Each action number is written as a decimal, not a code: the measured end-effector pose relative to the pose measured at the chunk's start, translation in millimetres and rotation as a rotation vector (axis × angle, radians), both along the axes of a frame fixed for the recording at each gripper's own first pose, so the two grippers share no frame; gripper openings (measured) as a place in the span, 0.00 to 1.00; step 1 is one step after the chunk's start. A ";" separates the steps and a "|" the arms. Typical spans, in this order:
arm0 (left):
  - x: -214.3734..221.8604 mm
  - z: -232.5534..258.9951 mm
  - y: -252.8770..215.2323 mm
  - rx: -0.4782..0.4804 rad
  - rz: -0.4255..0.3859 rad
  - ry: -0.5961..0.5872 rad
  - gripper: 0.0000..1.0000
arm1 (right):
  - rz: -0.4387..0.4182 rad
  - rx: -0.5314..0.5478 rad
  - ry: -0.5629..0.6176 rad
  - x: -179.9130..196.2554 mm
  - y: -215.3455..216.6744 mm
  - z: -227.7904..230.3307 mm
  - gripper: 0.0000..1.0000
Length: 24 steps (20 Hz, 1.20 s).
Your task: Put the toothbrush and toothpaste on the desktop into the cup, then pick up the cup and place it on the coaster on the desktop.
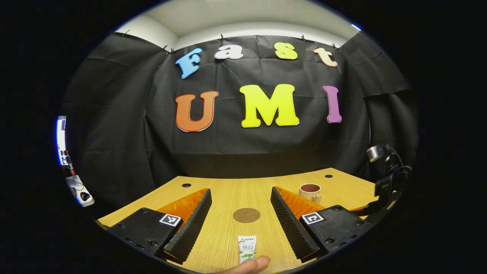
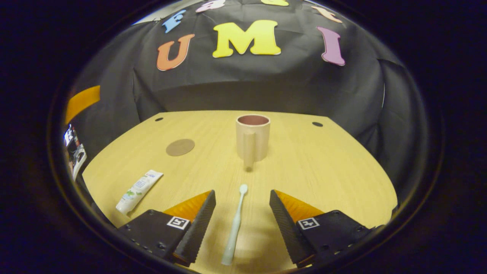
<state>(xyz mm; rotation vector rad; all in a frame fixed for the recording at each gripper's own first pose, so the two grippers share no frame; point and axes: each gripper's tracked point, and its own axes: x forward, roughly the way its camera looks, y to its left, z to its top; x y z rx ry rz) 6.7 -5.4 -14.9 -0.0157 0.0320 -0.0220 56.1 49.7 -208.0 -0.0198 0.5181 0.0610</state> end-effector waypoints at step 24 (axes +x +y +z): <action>-12.6 -137.5 0.7 -0.158 -0.091 0.441 0.96 | 0.067 0.100 -0.072 -6.3 8.5 -8.1 0.02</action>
